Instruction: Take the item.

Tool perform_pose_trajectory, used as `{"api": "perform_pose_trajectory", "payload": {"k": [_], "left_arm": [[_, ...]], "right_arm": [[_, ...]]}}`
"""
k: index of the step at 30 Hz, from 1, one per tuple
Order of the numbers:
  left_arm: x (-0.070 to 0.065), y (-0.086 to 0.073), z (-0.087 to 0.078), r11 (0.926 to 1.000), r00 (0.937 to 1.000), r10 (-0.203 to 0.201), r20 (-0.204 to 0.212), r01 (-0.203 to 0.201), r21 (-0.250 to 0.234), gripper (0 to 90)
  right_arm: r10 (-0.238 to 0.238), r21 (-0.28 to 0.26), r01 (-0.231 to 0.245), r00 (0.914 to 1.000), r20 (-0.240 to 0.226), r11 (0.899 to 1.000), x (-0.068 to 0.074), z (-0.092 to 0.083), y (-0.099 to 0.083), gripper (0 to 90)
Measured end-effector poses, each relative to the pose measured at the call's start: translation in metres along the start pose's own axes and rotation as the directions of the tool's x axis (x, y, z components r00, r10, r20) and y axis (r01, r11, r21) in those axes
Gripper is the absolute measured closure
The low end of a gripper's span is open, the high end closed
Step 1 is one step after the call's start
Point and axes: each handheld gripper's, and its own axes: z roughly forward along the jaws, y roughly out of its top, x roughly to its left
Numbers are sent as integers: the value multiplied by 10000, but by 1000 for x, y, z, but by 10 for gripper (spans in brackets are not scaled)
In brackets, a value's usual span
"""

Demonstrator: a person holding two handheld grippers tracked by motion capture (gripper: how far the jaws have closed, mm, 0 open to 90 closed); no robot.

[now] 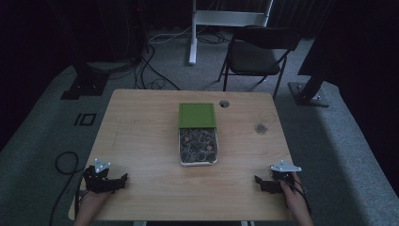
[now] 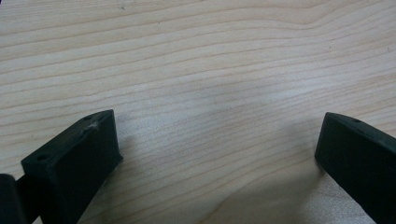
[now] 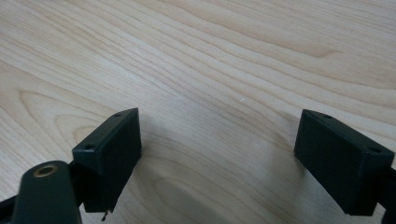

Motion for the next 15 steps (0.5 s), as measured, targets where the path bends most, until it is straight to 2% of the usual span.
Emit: {"api": "perform_pose_trajectory", "payload": {"k": [15], "left_arm": [[0, 0, 0, 10000, 10000, 3, -3, -3, 0, 2]], "right_arm": [[599, 58, -603, 9966, 569, 9982, 1, -1, -2, 116]]}}
